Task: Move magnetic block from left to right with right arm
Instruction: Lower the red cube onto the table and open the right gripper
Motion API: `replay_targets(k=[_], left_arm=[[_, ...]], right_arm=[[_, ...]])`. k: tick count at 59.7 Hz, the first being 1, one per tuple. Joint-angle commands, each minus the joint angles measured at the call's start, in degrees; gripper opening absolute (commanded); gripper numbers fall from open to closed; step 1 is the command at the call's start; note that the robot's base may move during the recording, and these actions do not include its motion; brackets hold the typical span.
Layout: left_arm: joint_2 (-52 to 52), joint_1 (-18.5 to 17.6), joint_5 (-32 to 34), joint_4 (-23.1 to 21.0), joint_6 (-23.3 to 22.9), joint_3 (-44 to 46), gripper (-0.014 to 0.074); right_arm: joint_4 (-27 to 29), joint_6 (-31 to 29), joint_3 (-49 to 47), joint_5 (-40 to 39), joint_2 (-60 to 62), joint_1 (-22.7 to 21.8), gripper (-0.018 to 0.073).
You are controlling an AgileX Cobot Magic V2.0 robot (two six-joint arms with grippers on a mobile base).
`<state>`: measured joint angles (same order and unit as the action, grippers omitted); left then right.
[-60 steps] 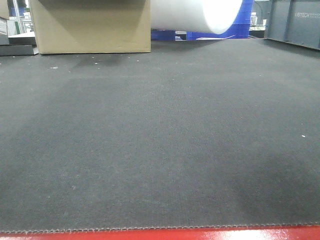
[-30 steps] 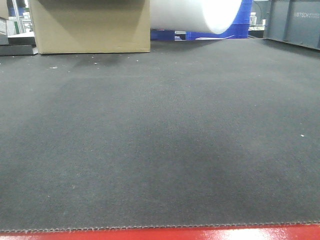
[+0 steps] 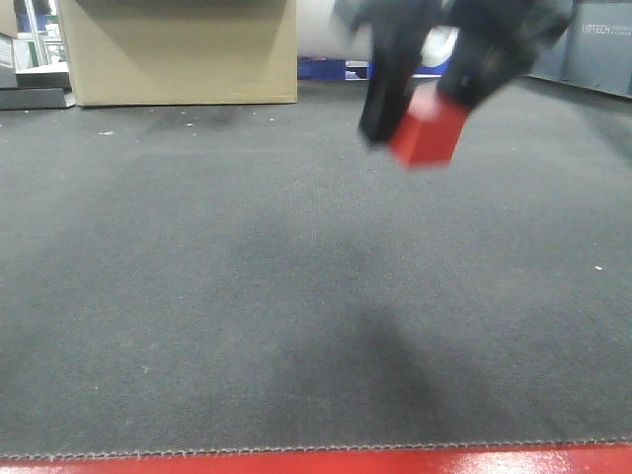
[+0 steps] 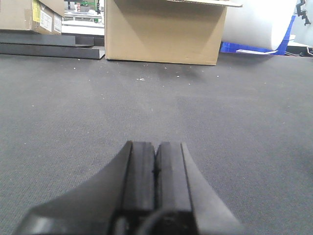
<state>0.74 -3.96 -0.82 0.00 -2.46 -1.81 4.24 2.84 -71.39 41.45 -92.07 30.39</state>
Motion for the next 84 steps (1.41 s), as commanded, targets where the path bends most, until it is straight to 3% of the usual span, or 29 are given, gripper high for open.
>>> replay_targets(k=[1, 38, 43, 50, 53, 71, 84], left_arm=[[0.8, -0.2, 5.1, 0.0, -0.2, -0.6, -0.0116], [0.8, -0.2, 5.1, 0.0, -0.2, -0.6, -0.0116], [0.8, -0.2, 5.1, 0.0, -0.2, -0.6, -0.0116], [0.8, -0.2, 5.1, 0.0, -0.2, -0.6, -0.0116], [0.8, -0.2, 5.1, 0.0, -0.2, -0.6, -0.0116], [0.8, -0.2, 5.1, 0.0, -0.2, -0.6, -0.0116], [0.8, -0.2, 5.1, 0.0, -0.2, -0.6, -0.0116]], right_arm=[[0.2, -0.5, -2.7, -2.4, -0.9, 0.0, 0.0120], [0.2, -0.5, -2.7, -4.8, -9.0, -0.2, 0.0147], [0.2, -0.5, -2.7, -4.3, -9.0, -0.2, 0.0260], [0.2, -0.5, -2.8, -3.6, -9.0, -0.2, 0.0561], [0.2, -0.5, -3.1, -3.0, -8.9, -0.2, 0.0631], [0.2, 0.5, -5.5, -0.4, -3.6, -0.2, 0.0502], [0.2, 0.6, -0.5, -2.7, 8.1, -0.2, 0.0180]])
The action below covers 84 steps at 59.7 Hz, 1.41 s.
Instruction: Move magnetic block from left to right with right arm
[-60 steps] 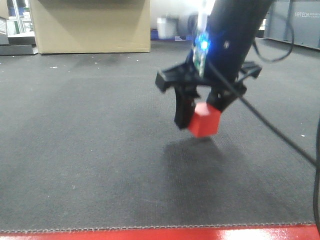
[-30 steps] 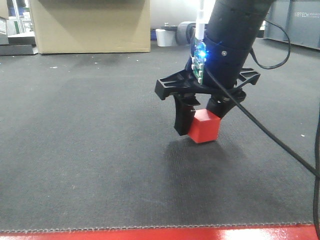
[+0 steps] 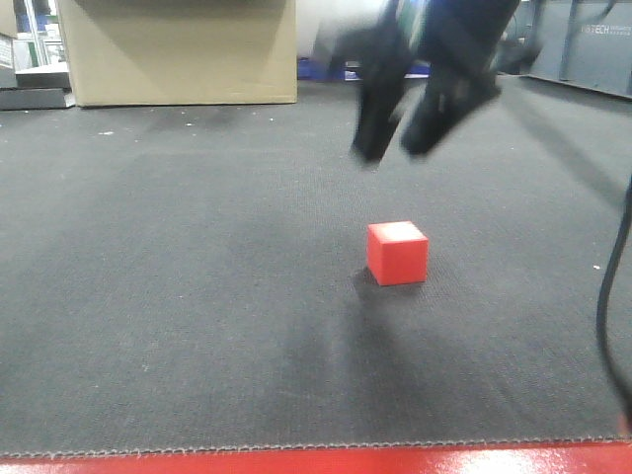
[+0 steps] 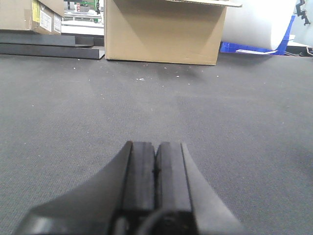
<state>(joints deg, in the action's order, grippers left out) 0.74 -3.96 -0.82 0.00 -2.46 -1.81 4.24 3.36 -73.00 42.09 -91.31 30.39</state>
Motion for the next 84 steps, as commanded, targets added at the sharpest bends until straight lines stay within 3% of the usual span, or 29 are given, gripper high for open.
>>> replay_targets(k=[1, 6, 34, 49, 84], left_arm=[[0.8, -0.2, 5.1, 0.0, -0.2, -0.6, -0.0116], [0.8, -0.2, 5.1, 0.0, -0.2, -0.6, -0.0116], [0.8, -0.2, 5.1, 0.0, -0.2, -0.6, -0.0116], [0.8, -0.2, 5.1, 0.0, -0.2, -0.6, -0.0116], [0.8, -0.2, 5.1, 0.0, -0.2, -0.6, -0.0116]], right_arm=[[0.2, 0.1, 1.8, -3.7, 8.3, -0.2, 0.0147], [0.2, 0.1, 7.3, -6.4, 15.1, -0.2, 0.0039], [0.2, 0.1, 39.0, -22.3, 55.1, -0.2, 0.0041], [0.2, 0.1, 48.1, -22.6, 74.8, -0.2, 0.0041], [0.2, 0.1, 50.8, -22.4, 79.3, -0.2, 0.0041]])
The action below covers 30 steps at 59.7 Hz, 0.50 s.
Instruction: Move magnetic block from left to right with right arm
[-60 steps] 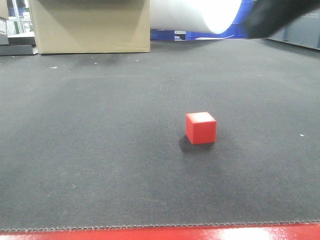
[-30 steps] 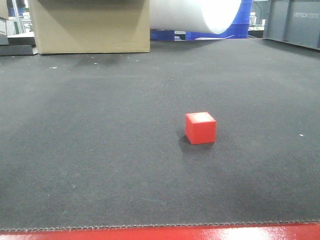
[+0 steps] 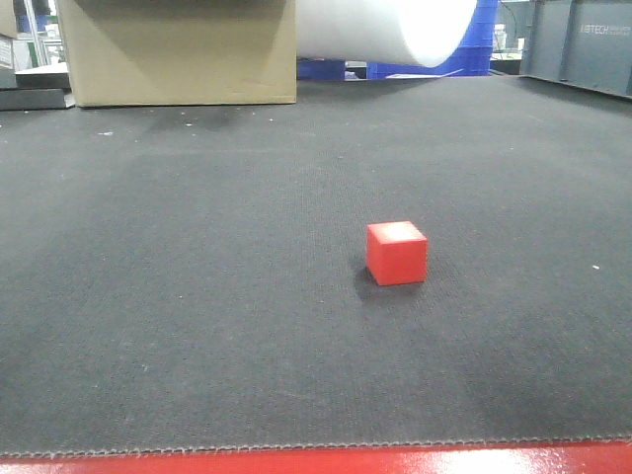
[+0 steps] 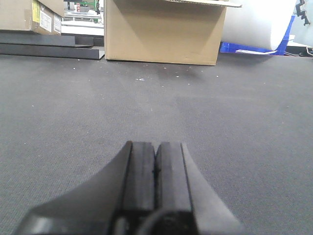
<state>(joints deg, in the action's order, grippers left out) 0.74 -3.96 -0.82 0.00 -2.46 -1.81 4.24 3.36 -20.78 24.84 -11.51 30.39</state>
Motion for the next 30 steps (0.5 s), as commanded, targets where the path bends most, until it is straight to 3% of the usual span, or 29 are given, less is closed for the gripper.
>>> replay_targets(k=[1, 18, 23, 30], left_arm=[[0.8, -0.2, 5.1, 0.0, -0.2, -0.6, -0.0116], [0.8, -0.2, 5.1, 0.0, -0.2, -0.6, -0.0116], [0.8, -0.2, 5.1, 0.0, -0.2, -0.6, -0.0116], [0.8, -0.2, 5.1, 0.0, -0.2, -0.6, -0.0116]], right_arm=[[0.2, 0.1, -1.4, -5.3, -0.5, -0.2, 0.0041], [-1.3, 0.0, -1.4, -6.5, -0.5, -1.7, 0.0041], [-1.9, 0.0, -1.4, -7.6, -0.5, -6.0, 0.0041], [-2.4, -0.3, -0.8, -9.7, -0.5, -15.4, 0.0041]])
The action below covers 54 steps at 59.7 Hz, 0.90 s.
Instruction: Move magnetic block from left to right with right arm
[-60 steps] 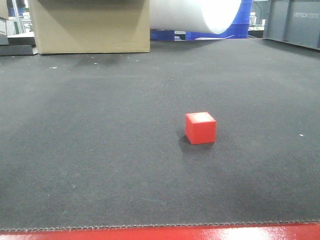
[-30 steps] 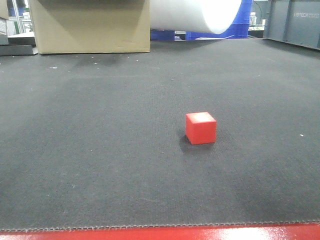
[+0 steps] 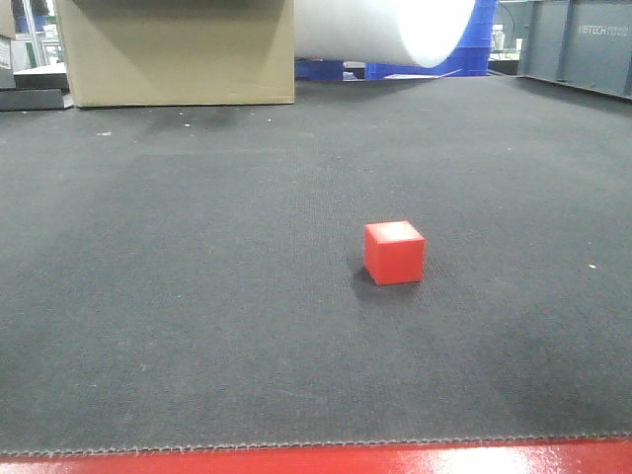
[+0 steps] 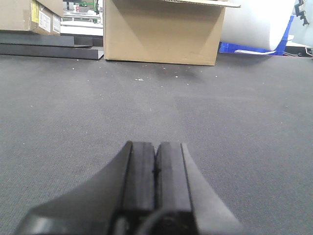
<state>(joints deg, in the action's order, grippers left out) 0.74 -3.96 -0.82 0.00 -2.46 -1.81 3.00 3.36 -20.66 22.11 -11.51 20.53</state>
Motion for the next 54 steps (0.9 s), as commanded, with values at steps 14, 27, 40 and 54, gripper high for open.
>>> replay_targets(k=[14, 27, 40, 54], left_arm=[[0.8, -0.2, 5.1, 0.0, -0.2, -0.6, -0.0116], [0.8, -0.2, 5.1, 0.0, -0.2, -0.6, -0.0116], [0.8, -0.2, 5.1, 0.0, -0.2, -0.6, -0.0116], [0.8, -0.2, 5.1, 0.0, -0.2, -0.6, -0.0116]], right_arm=[[-1.5, -0.3, 6.5, -15.9, 2.5, -20.1, 0.0041], [-1.5, -0.3, 14.9, -19.1, 10.5, -24.7, 0.0041], [1.8, -0.3, 22.1, -22.6, 13.2, -24.7, 0.0041], [1.8, -0.3, 22.1, -22.4, 13.2, -24.7, 0.0041]])
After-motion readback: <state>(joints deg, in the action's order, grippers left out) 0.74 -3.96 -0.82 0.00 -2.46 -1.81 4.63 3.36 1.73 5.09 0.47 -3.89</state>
